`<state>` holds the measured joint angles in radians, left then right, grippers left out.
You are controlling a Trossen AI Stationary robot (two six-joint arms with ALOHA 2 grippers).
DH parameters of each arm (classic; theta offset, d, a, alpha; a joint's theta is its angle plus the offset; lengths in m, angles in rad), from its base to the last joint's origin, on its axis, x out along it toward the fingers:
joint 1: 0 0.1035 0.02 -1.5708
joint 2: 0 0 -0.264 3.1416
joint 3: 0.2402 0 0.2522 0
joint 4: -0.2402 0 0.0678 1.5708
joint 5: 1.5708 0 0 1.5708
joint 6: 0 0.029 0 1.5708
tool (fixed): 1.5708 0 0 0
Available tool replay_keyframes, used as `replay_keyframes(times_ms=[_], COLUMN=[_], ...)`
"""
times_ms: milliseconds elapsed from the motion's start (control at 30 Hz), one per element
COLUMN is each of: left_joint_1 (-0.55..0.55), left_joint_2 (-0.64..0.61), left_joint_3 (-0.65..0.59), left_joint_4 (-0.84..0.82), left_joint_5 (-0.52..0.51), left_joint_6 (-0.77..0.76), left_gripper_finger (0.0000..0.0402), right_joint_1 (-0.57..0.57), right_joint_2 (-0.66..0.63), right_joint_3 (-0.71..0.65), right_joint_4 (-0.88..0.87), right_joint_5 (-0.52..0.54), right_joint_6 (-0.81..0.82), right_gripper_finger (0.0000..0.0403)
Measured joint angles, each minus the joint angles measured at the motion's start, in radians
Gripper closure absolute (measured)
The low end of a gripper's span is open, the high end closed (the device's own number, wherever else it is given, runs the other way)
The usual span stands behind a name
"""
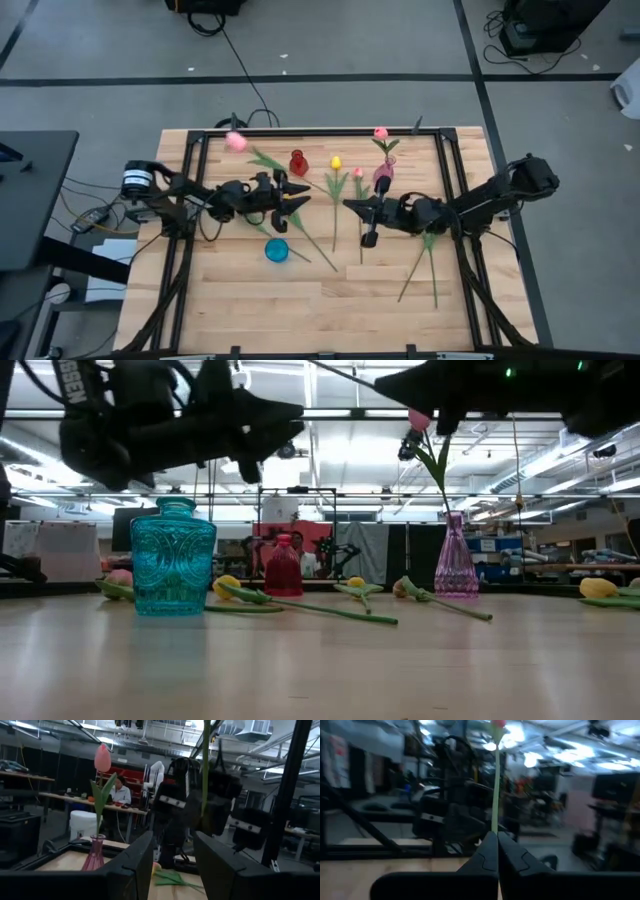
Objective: Sort flowers into vase by color
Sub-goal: Put the pink tulip into the violet flower vase
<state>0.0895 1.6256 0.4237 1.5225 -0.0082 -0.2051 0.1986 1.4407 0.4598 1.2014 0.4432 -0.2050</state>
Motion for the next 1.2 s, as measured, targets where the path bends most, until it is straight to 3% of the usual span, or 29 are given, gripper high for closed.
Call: replay_keyframes(times_ms=[200,400,533,767,967,1200], left_joint_1=[0.0,0.0,0.0,-0.003,0.005,-0.001], left_joint_2=[0.063,0.077,0.075,0.063,0.027,0.008], left_joint_3=[0.174,0.322,0.349,0.351,0.396,0.516], left_joint_4=[-0.123,-0.319,-0.337,-0.335,-0.439,-0.535], left_joint_5=[0.044,0.082,0.09,0.092,0.09,0.118], left_joint_6=[-0.033,-0.013,0.01,0.238,0.15,0.175], left_gripper_finger=[0.0254,0.0253,0.0253,0.0254,0.0254,0.0254], right_joint_1=[-0.037,-0.024,0.004,0.021,0.019,-0.007], right_joint_2=[0.09,0.13,0.128,0.043,-0.053,-0.098], right_joint_3=[-0.019,-0.024,-0.06,-0.125,-0.186,-0.223], right_joint_4=[0.171,0.288,0.368,0.36,0.36,0.359], right_joint_5=[-0.105,-0.098,-0.053,0.011,-0.001,-0.101], right_joint_6=[-0.032,-0.123,-0.188,-0.214,-0.216,-0.165], right_gripper_finger=[0.0402,0.04,0.04,0.0399,0.0399,0.0399])
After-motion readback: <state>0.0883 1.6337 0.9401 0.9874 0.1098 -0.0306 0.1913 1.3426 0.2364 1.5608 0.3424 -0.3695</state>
